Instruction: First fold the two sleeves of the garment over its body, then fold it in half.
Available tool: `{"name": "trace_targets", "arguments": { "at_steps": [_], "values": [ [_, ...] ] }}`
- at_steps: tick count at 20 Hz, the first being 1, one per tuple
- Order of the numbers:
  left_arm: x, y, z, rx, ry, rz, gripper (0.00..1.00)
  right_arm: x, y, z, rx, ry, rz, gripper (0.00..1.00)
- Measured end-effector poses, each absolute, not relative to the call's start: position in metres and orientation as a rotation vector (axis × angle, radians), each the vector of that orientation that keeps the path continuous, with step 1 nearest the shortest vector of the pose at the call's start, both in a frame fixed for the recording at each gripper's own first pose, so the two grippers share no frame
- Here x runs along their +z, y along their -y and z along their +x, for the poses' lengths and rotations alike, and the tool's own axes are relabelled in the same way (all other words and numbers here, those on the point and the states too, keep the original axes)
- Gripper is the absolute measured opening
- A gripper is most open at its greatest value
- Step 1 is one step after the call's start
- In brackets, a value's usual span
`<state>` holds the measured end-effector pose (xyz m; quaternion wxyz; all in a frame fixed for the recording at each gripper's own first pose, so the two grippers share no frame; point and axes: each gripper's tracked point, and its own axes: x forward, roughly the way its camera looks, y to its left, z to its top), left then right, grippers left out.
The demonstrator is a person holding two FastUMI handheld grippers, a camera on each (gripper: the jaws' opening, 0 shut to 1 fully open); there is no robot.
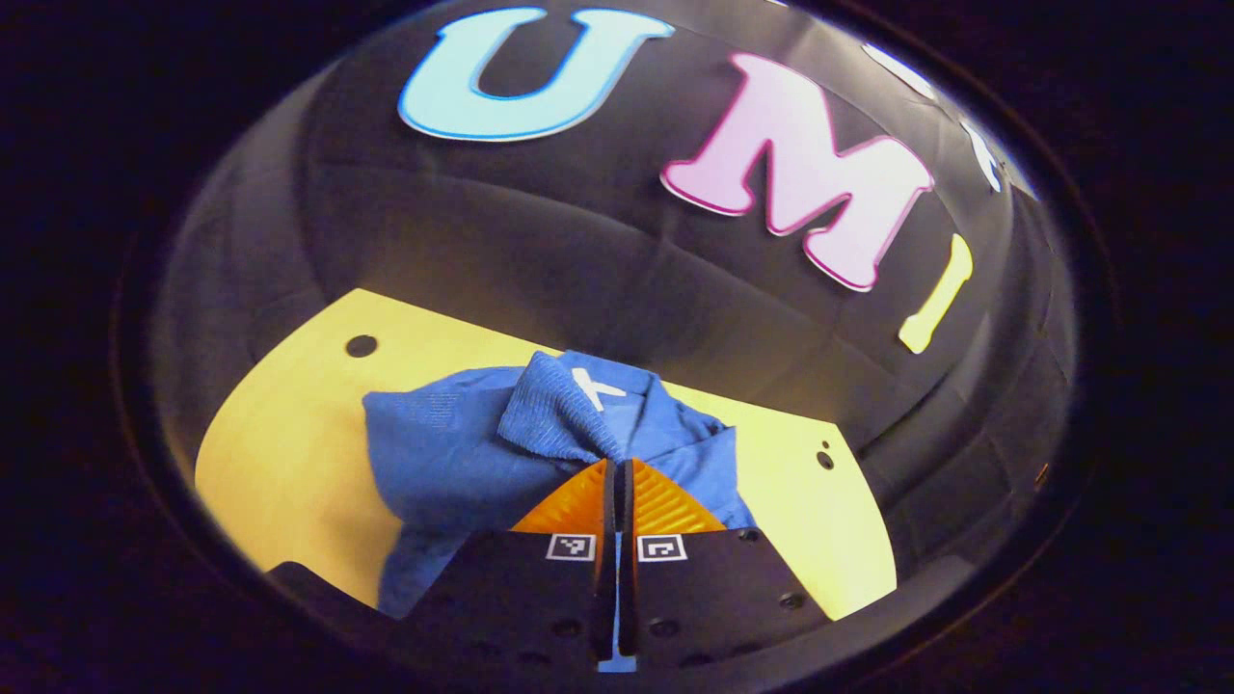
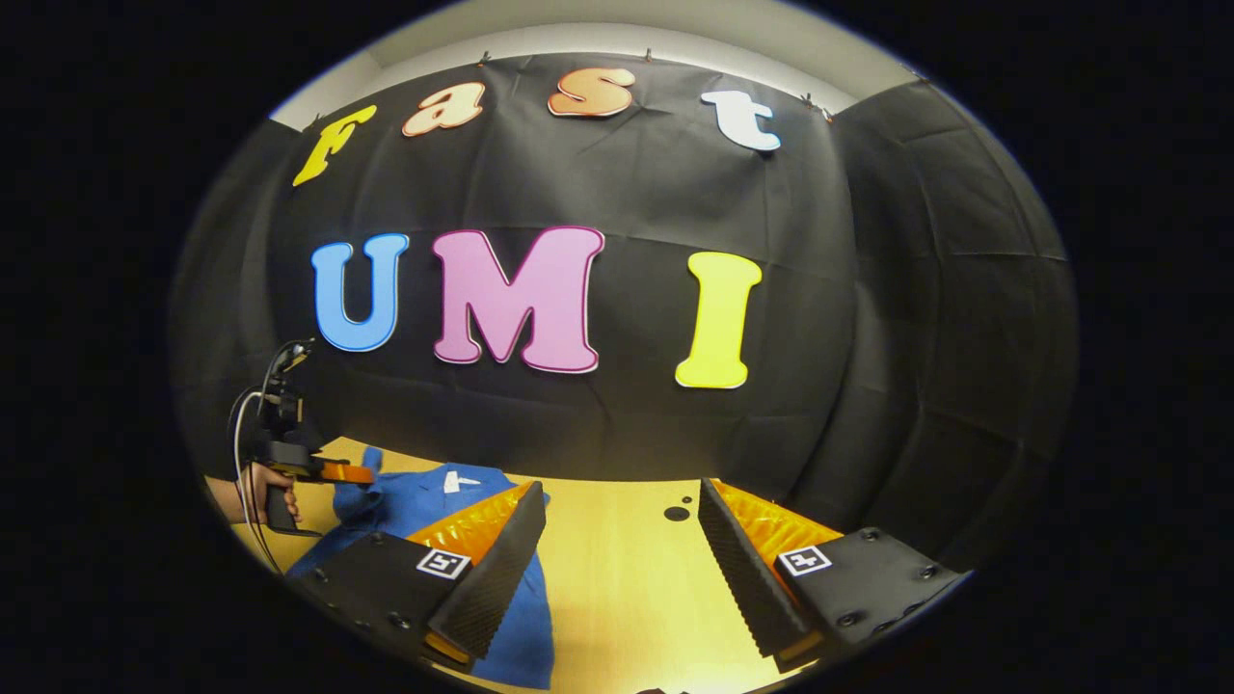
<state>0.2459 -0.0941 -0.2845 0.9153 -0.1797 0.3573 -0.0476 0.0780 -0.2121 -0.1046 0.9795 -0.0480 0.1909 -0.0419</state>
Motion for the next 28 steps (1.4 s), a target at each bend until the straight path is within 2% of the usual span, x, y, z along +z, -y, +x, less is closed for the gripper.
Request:
{"name": "trace_targets", "arguments": {
  "at_steps": [5,6,7,8,9,10,11,12,15,18,19,20,25,28],
  "values": [
    [-0.322,0.212,0.284,-0.172,-0.806,-0.361,0.02,-0.119,0.246,0.074,-0.114,-0.417,-0.083,1.0],
    [-0.322,0.223,0.285,-0.171,-0.812,-0.368,0.19,-0.12,0.25,0.072,-0.121,-0.419,-0.076,1.0],
    [-0.328,0.232,0.292,-0.159,-0.816,-0.363,0.48,-0.122,0.253,0.069,-0.128,-0.421,-0.073,1.0],
    [-0.33,0.238,0.291,-0.155,-0.822,-0.359,0.77,-0.123,0.256,0.067,-0.134,-0.421,-0.068,0.95],
    [-0.332,0.243,0.292,-0.153,-0.831,-0.348,0.87,-0.124,0.256,0.064,-0.137,-0.423,-0.062,0.95],
    [-0.334,0.243,0.289,-0.151,-0.837,-0.333,0.84,-0.127,0.256,0.062,-0.139,-0.431,-0.053,1.0],
    [-0.331,0.241,0.285,-0.153,-0.836,-0.318,0.82,-0.131,0.255,0.059,-0.138,-0.441,-0.043,1.0],
    [-0.326,0.238,0.279,-0.156,-0.83,-0.306,0.85,-0.136,0.251,0.057,-0.139,-0.454,-0.032,1.0],
    [-0.306,0.205,0.246,-0.158,-0.792,-0.25,0.85,-0.158,0.234,0.048,-0.132,-0.506,0.002,1.0],
    [-0.292,0.134,0.186,-0.118,-0.788,-0.134,0.85,-0.181,0.215,0.043,-0.13,-0.578,0.017,1.0],
    [-0.289,0.107,0.162,-0.098,-0.797,-0.1,0.82,-0.187,0.207,0.043,-0.12,-0.608,0.027,1.0],
    [-0.287,0.085,0.135,-0.087,-0.809,-0.073,0.85,-0.197,0.197,0.04,-0.106,-0.64,0.037,1.0],
    [-0.309,-0.016,0.005,-0.012,-0.985,0.014,0.85,-0.265,0.147,-0.014,-0.078,-0.874,0.092,1.0],
    [-0.335,-0.052,-0.053,0.045,-1.087,-0.016,0.85,-0.321,0.128,-0.055,-0.125,-1.028,0.126,1.0]
  ]
}}
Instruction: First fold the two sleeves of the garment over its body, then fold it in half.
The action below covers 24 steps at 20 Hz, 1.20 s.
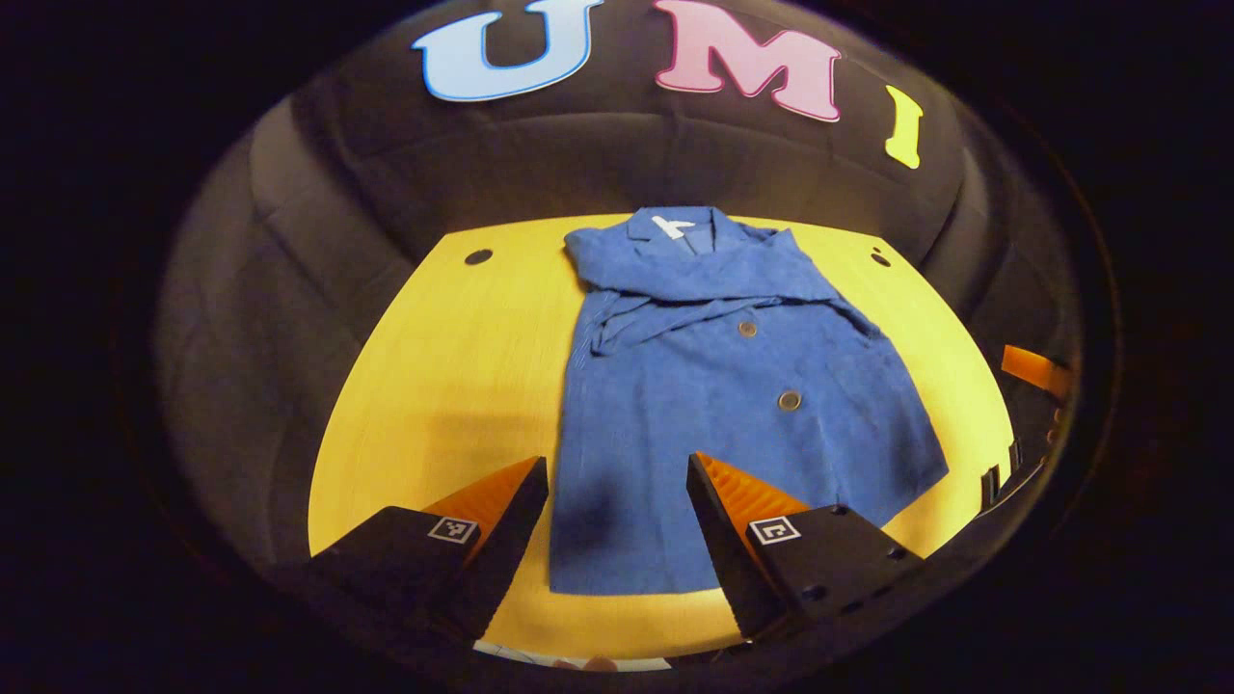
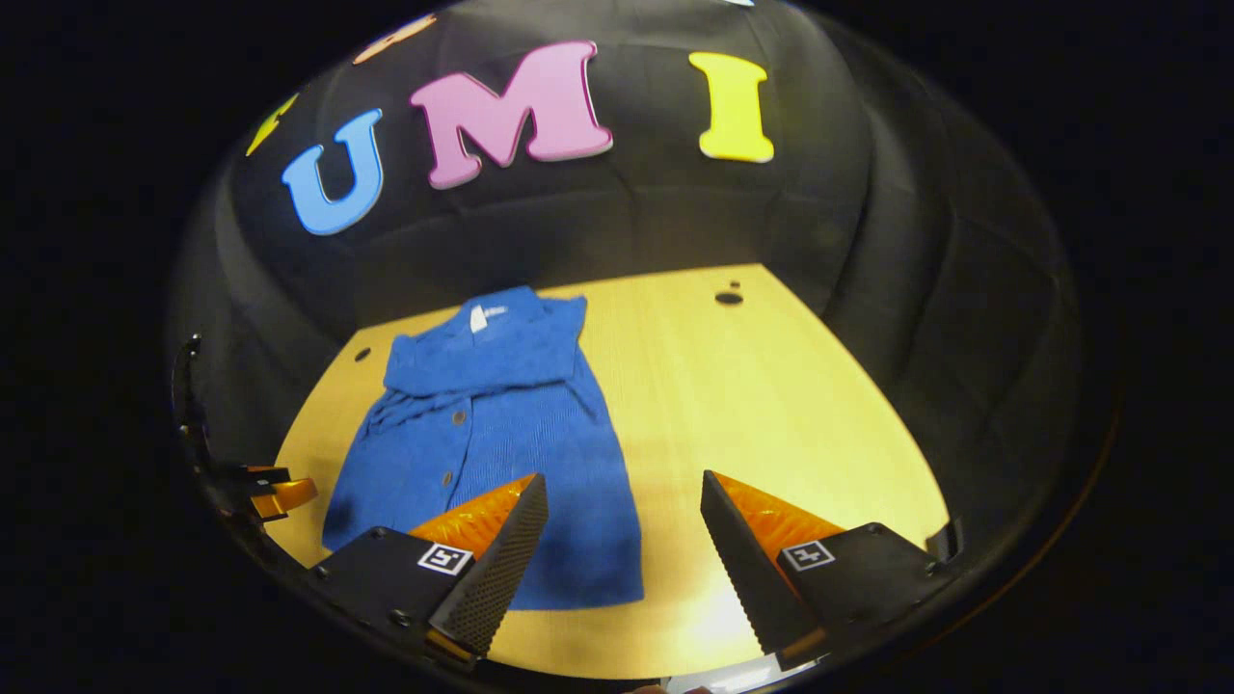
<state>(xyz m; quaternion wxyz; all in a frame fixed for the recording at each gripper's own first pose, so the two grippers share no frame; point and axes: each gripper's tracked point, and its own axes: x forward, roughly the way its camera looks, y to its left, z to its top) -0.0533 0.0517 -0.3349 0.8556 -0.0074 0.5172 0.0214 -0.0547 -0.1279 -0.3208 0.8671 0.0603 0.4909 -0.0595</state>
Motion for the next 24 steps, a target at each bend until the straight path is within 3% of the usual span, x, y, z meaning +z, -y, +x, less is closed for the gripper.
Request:
{"name": "trace_targets", "arguments": {
  "at_steps": [2,3,6,7,10,11,16,17,18,19,21,23,24],
  "values": [
    [-0.352,-0.062,-0.085,0.067,-1.153,-0.028,0.84,-0.356,0.122,-0.098,-0.156,-1.161,0.134,0.95],
    [-0.36,-0.065,-0.096,0.071,-1.18,-0.023,0.85,-0.368,0.119,-0.106,-0.178,-1.194,0.128,1.0],
    [-0.381,-0.066,-0.117,0.061,-1.248,-0.015,0.82,-0.392,0.127,-0.119,-0.214,-1.246,0.084,1.0],
    [-0.386,-0.064,-0.12,0.06,-1.266,-0.017,0.85,-0.4,0.128,-0.122,-0.214,-1.262,0.07,0.96],
    [-0.41,-0.057,-0.129,0.032,-1.324,0.012,0.82,-0.417,0.129,-0.118,-0.225,-1.27,0.045,1.0],
    [-0.402,-0.057,-0.124,0.016,-1.296,0.026,0.85,-0.424,0.129,-0.119,-0.221,-1.289,0.044,1.0],
    [-0.41,-0.056,-0.117,0.06,-1.281,-0.081,0.84,-0.44,0.113,-0.126,-0.155,-1.348,0.045,0.97],
    [-0.414,-0.056,-0.118,0.073,-1.287,-0.081,0.83,-0.438,0.112,-0.125,-0.159,-1.34,0.053,0.84],
    [-0.413,-0.056,-0.118,0.069,-1.287,-0.074,0.82,-0.438,0.109,-0.125,-0.157,-1.353,0.065,0.86],
    [-0.413,-0.052,-0.115,0.048,-1.271,-0.07,0.82,-0.439,0.105,-0.124,-0.148,-1.354,0.085,0.73],
    [-0.412,-0.044,-0.11,0.0,-1.223,-0.049,0.67,-0.439,0.103,-0.125,-0.152,-1.385,0.099,0.31],
    [-0.412,-0.037,-0.107,-0.028,-1.191,-0.051,0.39,-0.439,0.102,-0.126,-0.135,-1.424,0.075,0.22],
    [-0.413,-0.033,-0.107,-0.035,-1.178,-0.059,0.25,-0.442,0.099,-0.12,-0.108,-1.416,0.088,0.28]
  ]
}}
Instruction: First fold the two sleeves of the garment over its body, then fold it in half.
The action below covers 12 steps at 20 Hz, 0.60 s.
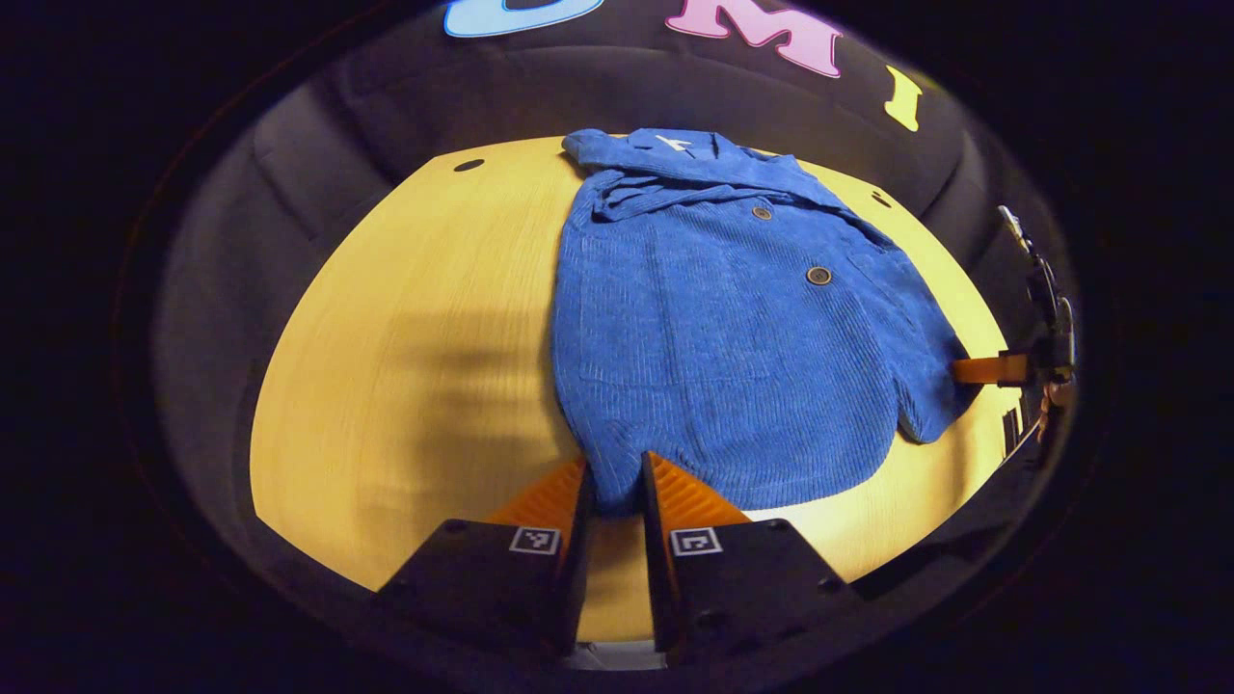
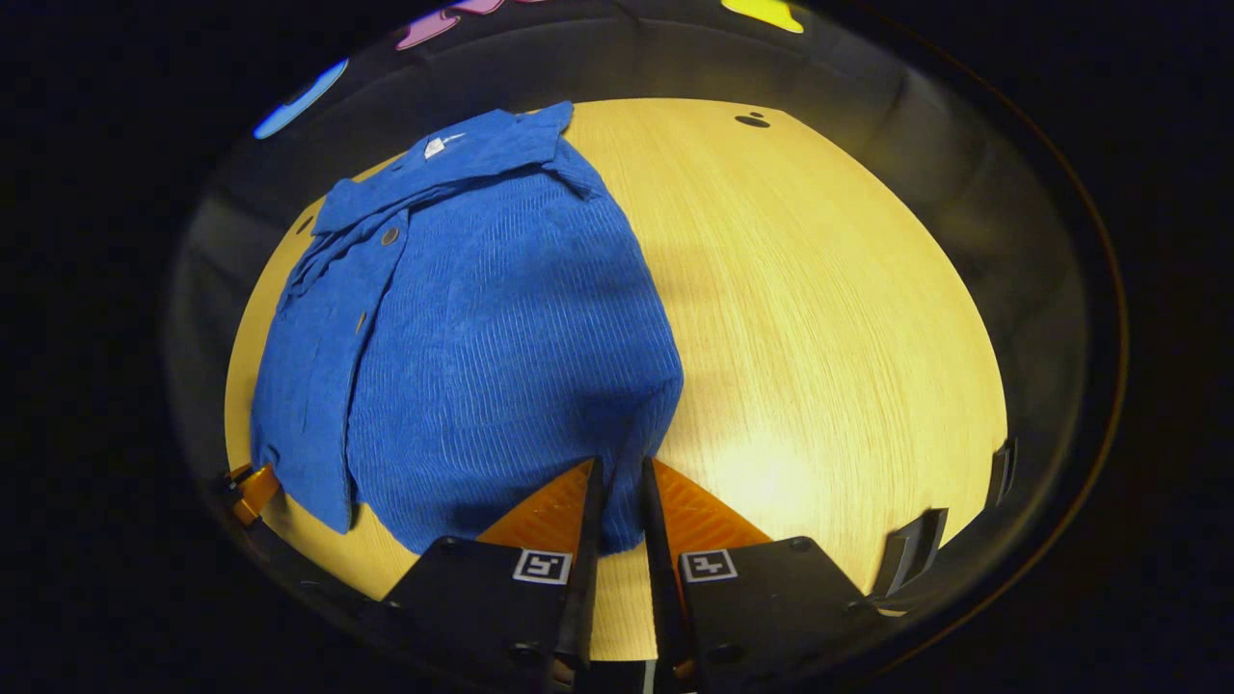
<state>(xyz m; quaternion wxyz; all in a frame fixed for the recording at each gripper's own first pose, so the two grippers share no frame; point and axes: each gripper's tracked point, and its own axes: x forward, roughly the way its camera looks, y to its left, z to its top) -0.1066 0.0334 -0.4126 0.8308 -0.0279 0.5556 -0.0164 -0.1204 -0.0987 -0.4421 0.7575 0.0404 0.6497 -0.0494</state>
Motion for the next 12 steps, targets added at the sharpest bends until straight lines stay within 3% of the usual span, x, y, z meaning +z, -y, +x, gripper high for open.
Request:
{"name": "trace_targets", "arguments": {
  "at_steps": [2,4,8,12],
  "values": [
    [-0.414,-0.033,-0.106,-0.032,-1.18,-0.065,0.06,-0.439,0.097,-0.121,-0.101,-1.401,0.103,0.04],
    [-0.413,-0.027,-0.103,-0.043,-1.191,-0.102,0.01,-0.444,0.088,-0.115,-0.06,-1.401,0.181,0.04],
    [-0.404,-0.025,-0.097,-0.038,-1.21,-0.171,0.01,-0.429,0.085,-0.116,-0.101,-1.388,0.341,0.01],
    [-0.364,-0.008,-0.073,-0.054,-1.116,-0.255,0.01,-0.391,0.08,-0.092,-0.072,-1.321,0.372,0.01]
  ]
}}
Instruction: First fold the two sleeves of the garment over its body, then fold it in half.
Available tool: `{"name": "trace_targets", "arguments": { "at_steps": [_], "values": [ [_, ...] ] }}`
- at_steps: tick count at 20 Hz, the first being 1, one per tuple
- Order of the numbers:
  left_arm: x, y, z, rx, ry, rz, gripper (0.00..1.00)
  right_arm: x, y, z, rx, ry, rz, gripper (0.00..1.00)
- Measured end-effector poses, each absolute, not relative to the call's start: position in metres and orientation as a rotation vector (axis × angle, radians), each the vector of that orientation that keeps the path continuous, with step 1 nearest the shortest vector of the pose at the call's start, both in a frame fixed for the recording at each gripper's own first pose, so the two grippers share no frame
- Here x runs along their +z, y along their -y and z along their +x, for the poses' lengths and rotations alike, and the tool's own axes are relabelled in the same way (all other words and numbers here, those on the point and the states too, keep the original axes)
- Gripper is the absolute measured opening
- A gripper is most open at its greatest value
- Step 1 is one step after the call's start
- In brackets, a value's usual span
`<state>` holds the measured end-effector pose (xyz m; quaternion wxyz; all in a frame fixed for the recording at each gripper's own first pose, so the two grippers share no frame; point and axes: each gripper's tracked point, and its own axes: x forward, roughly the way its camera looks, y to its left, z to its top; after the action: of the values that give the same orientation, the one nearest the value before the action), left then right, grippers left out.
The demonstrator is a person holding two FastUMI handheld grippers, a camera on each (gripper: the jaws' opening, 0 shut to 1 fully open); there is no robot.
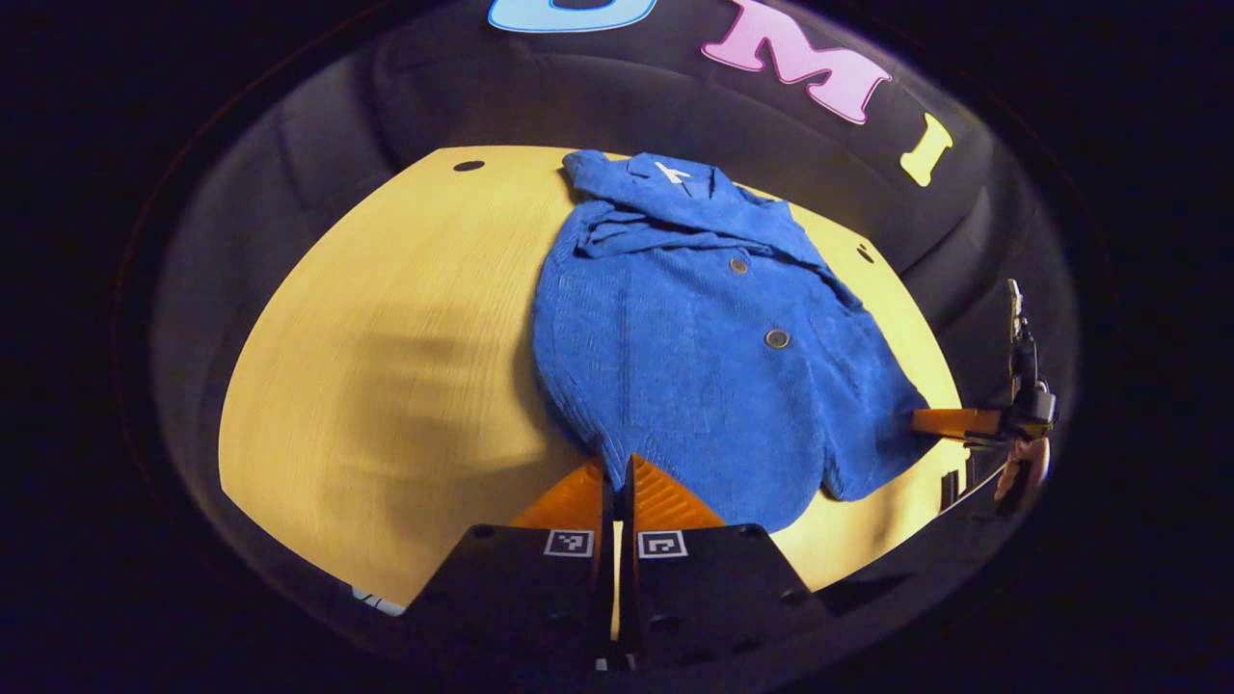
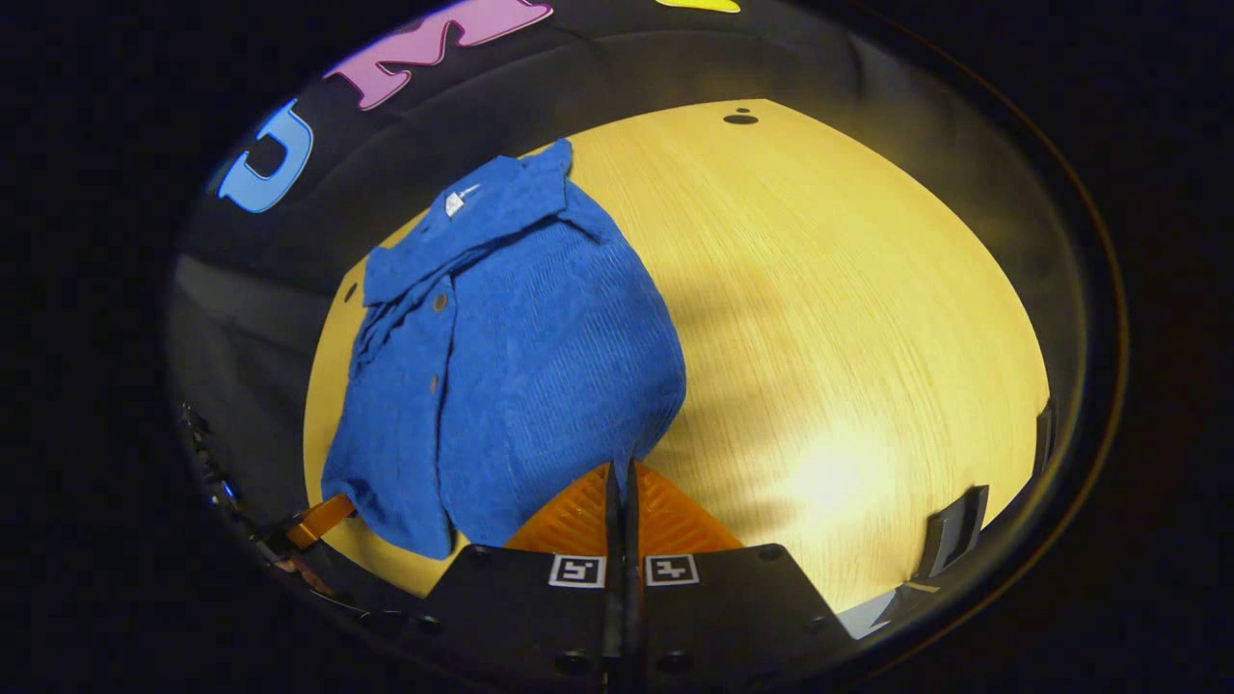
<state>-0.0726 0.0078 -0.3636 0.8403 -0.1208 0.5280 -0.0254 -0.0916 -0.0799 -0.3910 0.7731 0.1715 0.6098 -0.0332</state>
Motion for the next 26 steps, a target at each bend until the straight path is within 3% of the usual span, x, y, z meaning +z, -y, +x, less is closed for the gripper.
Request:
{"name": "trace_targets", "arguments": {
  "at_steps": [5,15,21,26],
  "values": [
    [-0.298,-0.004,-0.009,-0.097,-0.958,-0.212,0.01,-0.339,0.065,-0.025,0.029,-1.203,0.316,0.01],
    [-0.216,-0.028,0.167,-0.099,-0.713,-0.232,0.01,-0.25,0.029,0.179,0.119,-0.909,0.395,0.01],
    [-0.231,-0.063,0.295,-0.055,-0.575,-0.15,0.0,-0.281,0.033,0.309,0.118,-0.789,0.335,0.01],
    [-0.285,-0.102,0.388,0.023,-0.432,-0.122,0.0,-0.355,0.058,0.375,0.016,-0.742,0.334,0.01]
  ]
}}
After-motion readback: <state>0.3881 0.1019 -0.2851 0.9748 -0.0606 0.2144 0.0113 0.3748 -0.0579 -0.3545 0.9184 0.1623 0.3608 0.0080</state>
